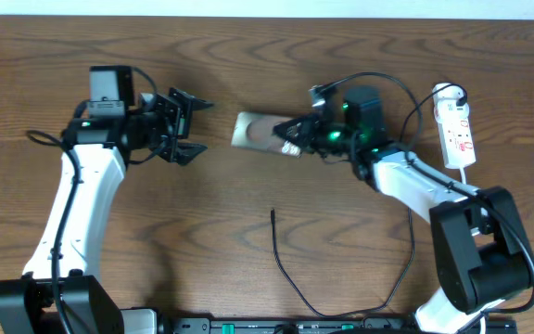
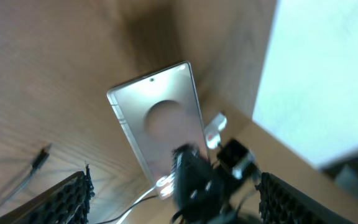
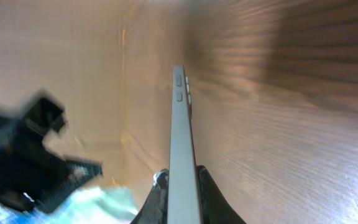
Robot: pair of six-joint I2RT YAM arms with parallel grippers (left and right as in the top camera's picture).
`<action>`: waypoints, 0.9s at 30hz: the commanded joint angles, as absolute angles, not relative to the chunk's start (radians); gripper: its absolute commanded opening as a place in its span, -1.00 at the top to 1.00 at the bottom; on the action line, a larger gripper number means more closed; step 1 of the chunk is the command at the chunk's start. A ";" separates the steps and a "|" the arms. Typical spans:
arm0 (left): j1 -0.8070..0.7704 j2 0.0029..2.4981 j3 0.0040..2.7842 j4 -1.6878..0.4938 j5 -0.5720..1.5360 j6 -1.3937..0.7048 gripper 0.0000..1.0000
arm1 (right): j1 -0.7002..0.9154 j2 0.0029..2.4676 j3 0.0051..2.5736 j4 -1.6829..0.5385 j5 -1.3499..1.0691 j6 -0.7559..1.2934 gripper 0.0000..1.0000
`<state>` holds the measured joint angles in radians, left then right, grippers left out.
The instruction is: Plug charger to phone and switch on socket
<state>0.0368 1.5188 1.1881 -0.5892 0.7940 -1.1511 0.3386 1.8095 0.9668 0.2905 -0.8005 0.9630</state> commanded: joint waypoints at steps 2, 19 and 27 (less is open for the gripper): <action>0.099 1.496 1.198 -0.507 0.918 -0.993 -0.64 | 0.284 1.805 0.984 0.350 -0.796 1.469 0.98; 0.112 1.504 1.195 0.246 0.950 -1.374 -0.81 | 0.432 1.805 0.984 1.123 -0.434 2.052 0.97; 0.065 1.544 1.195 0.242 0.955 -1.241 -0.81 | 0.540 1.805 0.984 1.131 -0.305 2.051 0.97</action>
